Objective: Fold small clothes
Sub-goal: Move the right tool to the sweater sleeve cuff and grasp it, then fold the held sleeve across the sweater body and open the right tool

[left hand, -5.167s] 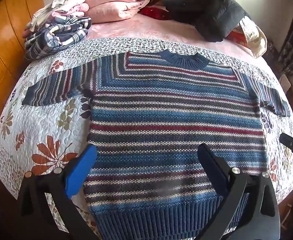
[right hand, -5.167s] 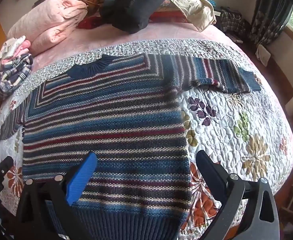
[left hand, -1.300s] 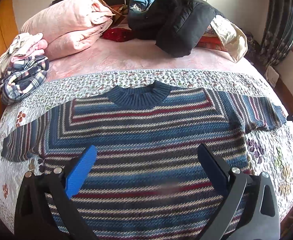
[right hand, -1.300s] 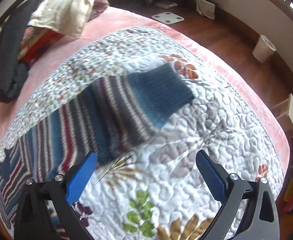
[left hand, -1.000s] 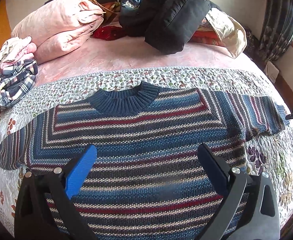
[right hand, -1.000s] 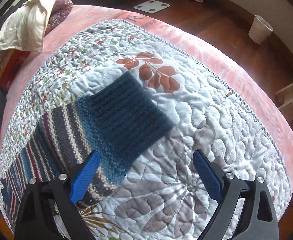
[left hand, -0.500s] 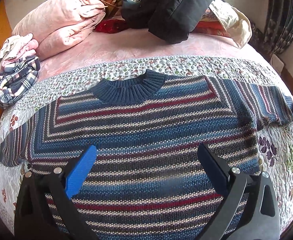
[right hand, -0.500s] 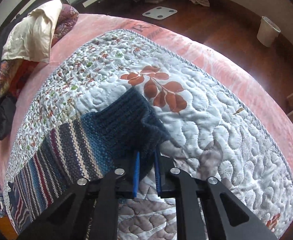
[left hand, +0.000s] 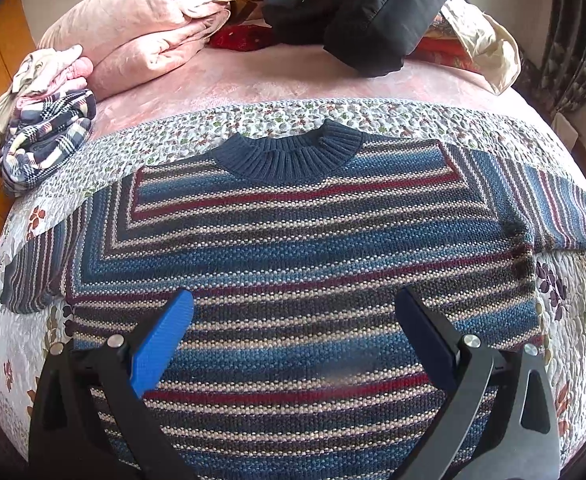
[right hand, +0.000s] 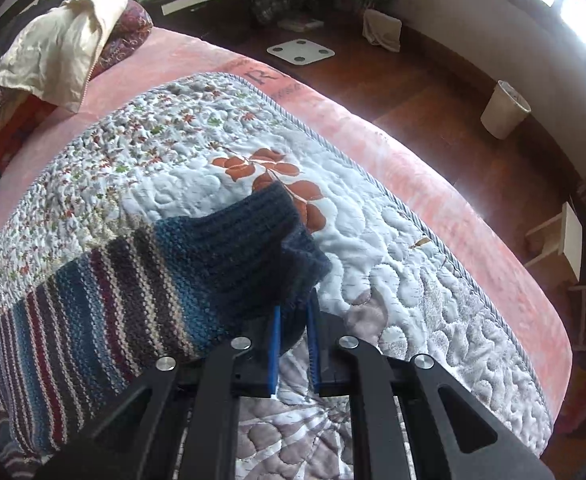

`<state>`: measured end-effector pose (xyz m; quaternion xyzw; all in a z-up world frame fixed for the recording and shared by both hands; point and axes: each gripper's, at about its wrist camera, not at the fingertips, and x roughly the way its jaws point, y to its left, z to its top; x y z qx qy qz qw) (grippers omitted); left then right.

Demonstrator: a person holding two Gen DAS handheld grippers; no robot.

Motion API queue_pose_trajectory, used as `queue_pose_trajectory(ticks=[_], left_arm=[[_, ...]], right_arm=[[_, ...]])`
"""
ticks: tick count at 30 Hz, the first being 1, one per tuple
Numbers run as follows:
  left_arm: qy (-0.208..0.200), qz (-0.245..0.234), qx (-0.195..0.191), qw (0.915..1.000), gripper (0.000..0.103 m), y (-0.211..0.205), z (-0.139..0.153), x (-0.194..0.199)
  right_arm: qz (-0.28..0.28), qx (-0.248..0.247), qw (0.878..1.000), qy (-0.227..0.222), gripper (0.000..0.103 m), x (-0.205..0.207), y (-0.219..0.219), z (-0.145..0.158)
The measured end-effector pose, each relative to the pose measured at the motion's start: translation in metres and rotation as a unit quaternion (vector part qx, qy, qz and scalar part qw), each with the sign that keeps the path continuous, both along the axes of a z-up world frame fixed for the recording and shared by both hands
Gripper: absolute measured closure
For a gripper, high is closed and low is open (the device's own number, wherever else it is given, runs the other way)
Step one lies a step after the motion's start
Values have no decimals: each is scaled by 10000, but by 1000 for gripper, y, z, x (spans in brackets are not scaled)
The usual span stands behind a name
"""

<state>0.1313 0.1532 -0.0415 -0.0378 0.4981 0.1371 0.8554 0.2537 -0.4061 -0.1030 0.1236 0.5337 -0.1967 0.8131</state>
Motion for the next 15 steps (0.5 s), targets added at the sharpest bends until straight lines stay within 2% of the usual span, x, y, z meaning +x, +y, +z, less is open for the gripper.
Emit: queue_pose_trajectory(ticks=[5,9,15], left_arm=[[-31,78,-53,10000,3,10,1,-7],[-15,132,-150,9998,3,15,0,-11],[-21,117,-218,9997,3,18,-1,-19]], right_arm=[[472,23,9976,-502,92,-7,40,35],[1055,47,9914,-773,92,-8,94,58],[1918,183,9775,-852,92,-6,190,65]])
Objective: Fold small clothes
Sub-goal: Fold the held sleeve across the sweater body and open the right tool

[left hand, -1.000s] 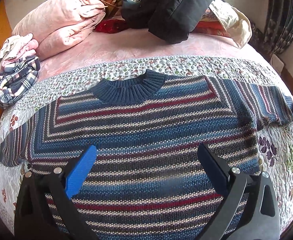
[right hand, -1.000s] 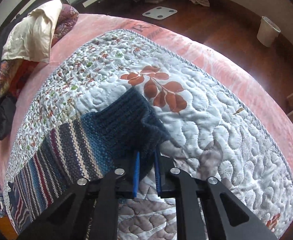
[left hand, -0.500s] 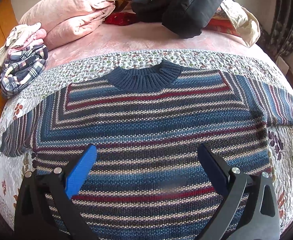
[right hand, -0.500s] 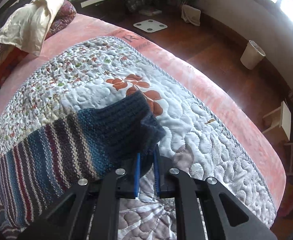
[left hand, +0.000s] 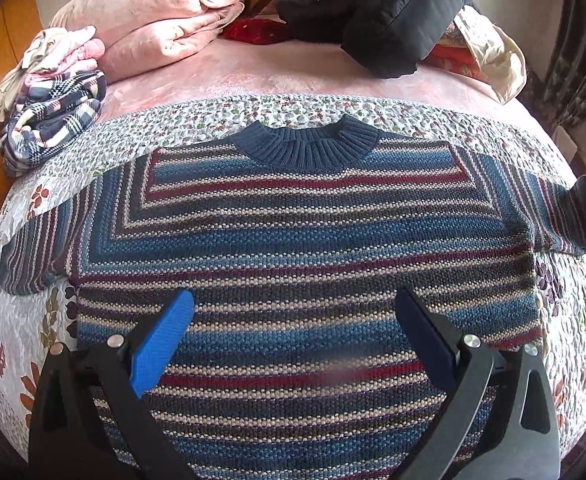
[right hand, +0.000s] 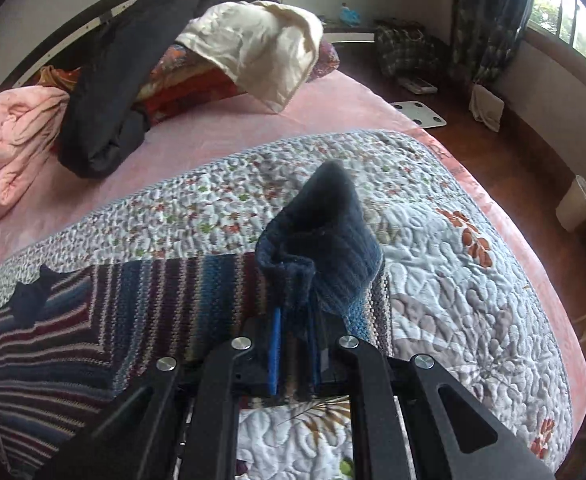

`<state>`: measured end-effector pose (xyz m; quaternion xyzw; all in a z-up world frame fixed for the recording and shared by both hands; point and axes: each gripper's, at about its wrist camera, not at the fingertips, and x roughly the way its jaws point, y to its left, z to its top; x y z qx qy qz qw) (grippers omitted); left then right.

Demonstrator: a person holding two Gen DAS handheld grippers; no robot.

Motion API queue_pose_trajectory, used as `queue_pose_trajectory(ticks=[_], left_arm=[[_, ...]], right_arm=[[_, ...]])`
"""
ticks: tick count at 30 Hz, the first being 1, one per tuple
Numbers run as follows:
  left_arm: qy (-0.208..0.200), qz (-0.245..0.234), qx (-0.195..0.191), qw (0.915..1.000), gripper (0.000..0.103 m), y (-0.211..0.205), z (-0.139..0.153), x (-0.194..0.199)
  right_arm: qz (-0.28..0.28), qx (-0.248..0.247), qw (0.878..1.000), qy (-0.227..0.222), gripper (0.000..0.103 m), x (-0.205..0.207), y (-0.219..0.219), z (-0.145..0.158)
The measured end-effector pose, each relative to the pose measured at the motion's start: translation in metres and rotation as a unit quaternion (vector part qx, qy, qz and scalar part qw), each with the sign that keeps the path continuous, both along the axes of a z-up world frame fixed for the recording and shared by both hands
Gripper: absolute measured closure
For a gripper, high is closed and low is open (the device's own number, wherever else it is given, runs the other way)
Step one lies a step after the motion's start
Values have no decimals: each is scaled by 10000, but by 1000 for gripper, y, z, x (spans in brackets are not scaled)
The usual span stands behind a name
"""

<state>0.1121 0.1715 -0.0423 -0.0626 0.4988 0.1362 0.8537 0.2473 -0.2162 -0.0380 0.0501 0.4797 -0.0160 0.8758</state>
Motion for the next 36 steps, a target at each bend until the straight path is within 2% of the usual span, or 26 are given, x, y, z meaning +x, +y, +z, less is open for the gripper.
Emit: queue_pose_trajectory(ticks=[6,11,17,19,22,24,27,32,36], left_arm=[[-4,-29,-111,9999,3,7,-1,-3],[-6,-25,-232,9997,3,12,-2,-3],[-66,2,-371,9993,3,15,1,1],[-93,-9,-466,9989,3,14,2,4],[-109,-46,-690,9975,3,9,3,13],[-116,-74,-914,9957,3,4,3,21],[-46,-202,-1370,9903,3,-12,-2,42],[223,-709,-2145,9739,3,-62,-16,92],[483,-942,-2427,9643,4,-103,-36,136]], right_arm=[[767,54,9970,108,92,-6,86,-17],[1239,-28,9919,269,92,-13,141,-37],[1394,-256,9882,585,90,-19,168,-66],[1449,-205,9867,706,80,-22,169,-73],[1603,232,9842,720,64,-35,165,-69],[1609,745,9819,661,62,-50,154,-57],[1237,1423,9809,470,55,-76,125,-43],[422,1617,9849,461,54,-107,66,-47],[110,1558,9860,581,54,-118,32,-59]])
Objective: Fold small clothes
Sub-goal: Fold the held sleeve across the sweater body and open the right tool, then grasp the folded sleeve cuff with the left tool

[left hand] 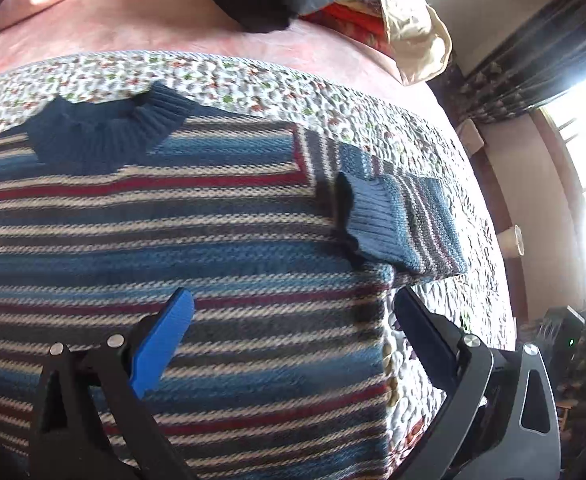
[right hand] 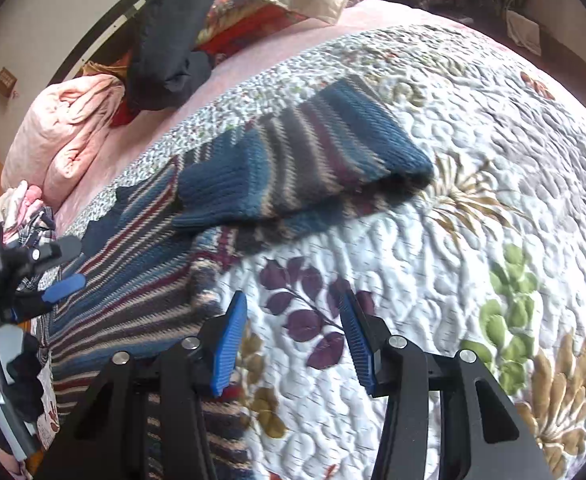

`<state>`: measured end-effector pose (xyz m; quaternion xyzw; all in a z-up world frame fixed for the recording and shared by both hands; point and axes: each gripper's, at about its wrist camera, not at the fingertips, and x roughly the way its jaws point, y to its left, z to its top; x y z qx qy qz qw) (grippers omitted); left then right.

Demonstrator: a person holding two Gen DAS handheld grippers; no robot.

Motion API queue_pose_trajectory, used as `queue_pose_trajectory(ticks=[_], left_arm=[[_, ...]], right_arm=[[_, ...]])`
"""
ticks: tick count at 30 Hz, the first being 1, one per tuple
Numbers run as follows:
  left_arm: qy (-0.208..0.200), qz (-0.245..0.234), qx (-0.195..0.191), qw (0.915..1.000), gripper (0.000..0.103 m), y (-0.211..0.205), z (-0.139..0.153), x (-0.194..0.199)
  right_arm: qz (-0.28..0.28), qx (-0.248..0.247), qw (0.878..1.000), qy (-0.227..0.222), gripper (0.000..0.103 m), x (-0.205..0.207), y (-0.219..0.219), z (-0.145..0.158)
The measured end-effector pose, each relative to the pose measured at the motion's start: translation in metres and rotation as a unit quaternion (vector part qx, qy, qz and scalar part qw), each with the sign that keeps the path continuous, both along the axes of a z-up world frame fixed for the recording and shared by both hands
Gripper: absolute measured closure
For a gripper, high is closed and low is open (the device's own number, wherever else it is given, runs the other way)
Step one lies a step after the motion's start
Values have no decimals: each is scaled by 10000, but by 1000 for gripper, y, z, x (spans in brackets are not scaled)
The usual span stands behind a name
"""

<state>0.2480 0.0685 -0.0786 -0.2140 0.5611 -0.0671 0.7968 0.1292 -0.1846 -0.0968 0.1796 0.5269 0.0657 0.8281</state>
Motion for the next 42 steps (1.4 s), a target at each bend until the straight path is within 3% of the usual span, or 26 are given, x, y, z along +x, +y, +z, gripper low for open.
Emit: queue_pose_trajectory(ticks=[6,9,13,15,16,18,19,20,25,28,30,32,36,39,41,42], left_arm=[[521,-182,-356,9978,5,-42,-39,51],[761,-244,-589,9951,23,-55,-56,63],[862,-210,-450,9950,33,-63,-63,70],[896,-175,-196,9956,49,-65,-62,70],[924,-109,-73,9956,62,-64,-62,70],[901,31,-15,9959,80,-56,-58,68],[834,84,-21,9965,98,-52,-55,66],[762,106,-74,9970,103,-48,-51,64],[413,195,-217,9987,103,-30,-31,58],[527,12,-322,9981,103,-31,-34,60],[685,-100,-392,9968,94,-35,-42,62],[751,-133,-460,9960,73,-38,-50,59],[763,-110,-602,9952,62,-50,-55,66],[735,-88,-361,9966,64,-62,-54,74],[670,-71,-283,9973,98,-63,-50,76],[643,-57,-308,9974,98,-61,-47,75]], right_arm=[[-136,-140,9998,13,54,-15,-26,-8],[-74,-292,9995,-59,54,-19,-30,-5],[15,-502,9986,-172,54,-21,-29,1],[36,-557,9982,-212,54,-23,-27,3],[36,-564,9981,-227,54,-24,-27,3],[13,-536,9983,-234,54,-24,-24,4],[0,-523,9984,-226,54,-23,-23,3],[-5,-522,9984,-219,54,-22,-23,3],[-43,-542,9983,-199,54,-16,-23,3],[-73,-537,9983,-203,54,-14,-23,2],[-73,-508,9985,-200,54,-12,-22,1],[-48,-512,9985,-194,54,-12,-21,0],[19,-602,9980,-174,54,-11,-19,-4],[9,-612,9980,-157,54,-11,-21,-6],[-26,-609,9980,-160,54,-12,-24,-6],[-48,-607,9980,-164,54,-12,-25,-5]])
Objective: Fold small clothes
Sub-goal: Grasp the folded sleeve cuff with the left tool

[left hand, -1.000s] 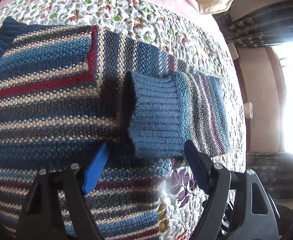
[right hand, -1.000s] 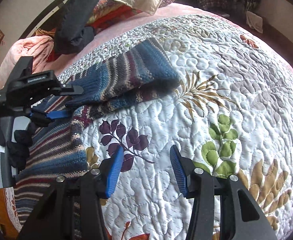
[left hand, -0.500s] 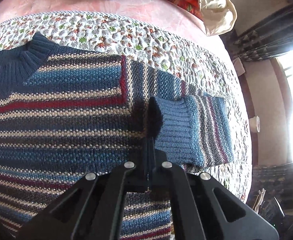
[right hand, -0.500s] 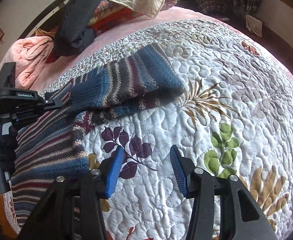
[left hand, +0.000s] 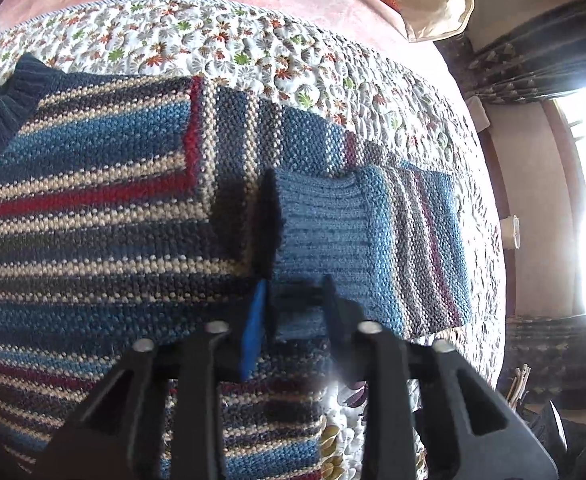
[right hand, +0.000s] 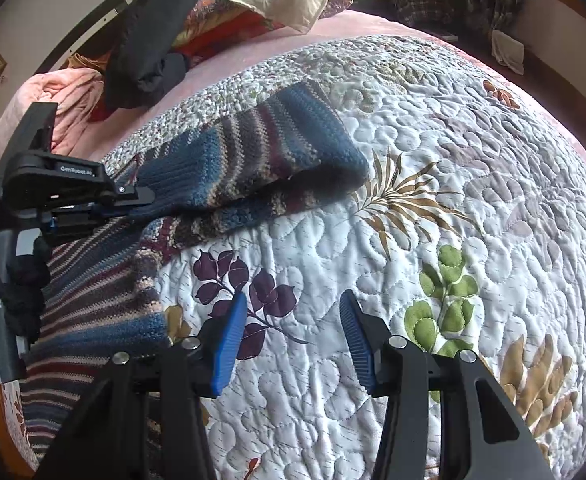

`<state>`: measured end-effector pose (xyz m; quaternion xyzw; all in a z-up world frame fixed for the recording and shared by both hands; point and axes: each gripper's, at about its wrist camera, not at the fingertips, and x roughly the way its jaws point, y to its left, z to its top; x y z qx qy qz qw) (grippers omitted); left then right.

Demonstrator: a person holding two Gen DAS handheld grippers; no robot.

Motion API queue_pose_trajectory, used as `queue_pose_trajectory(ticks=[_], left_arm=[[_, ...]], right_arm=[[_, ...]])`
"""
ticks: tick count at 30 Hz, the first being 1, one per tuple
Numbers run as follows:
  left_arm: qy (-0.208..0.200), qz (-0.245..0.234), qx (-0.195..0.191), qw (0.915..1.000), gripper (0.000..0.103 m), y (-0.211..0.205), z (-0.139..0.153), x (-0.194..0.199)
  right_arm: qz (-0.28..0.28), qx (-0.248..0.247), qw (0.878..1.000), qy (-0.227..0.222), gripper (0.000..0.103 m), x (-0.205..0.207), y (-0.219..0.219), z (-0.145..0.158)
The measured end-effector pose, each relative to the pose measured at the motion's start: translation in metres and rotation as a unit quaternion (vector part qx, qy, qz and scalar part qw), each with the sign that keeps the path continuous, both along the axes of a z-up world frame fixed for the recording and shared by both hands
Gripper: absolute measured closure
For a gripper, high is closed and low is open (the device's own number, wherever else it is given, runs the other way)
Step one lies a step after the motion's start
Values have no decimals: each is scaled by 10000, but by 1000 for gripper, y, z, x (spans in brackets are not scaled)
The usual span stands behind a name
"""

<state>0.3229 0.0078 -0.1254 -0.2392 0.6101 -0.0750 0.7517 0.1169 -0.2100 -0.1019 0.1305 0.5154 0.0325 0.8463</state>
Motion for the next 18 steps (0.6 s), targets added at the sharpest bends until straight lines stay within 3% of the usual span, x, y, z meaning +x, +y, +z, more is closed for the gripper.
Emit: queue_pose_trajectory(ticks=[5,9,14,18], left_arm=[[-578,119,-55,9982,99,15,36,-19],[-852,347,-12,9958,99,51,60,-39],[-871,627,163,9941,99,113,71,-57],[-816,903,340,9920,99,159,74,-74]], right_arm=[[-79,68,9999,-14,54,0,-6,4],[-104,227,9997,-31,54,7,-9,12],[-172,507,9983,221,54,33,-4,16],[-219,986,9943,335,43,58,4,17]])
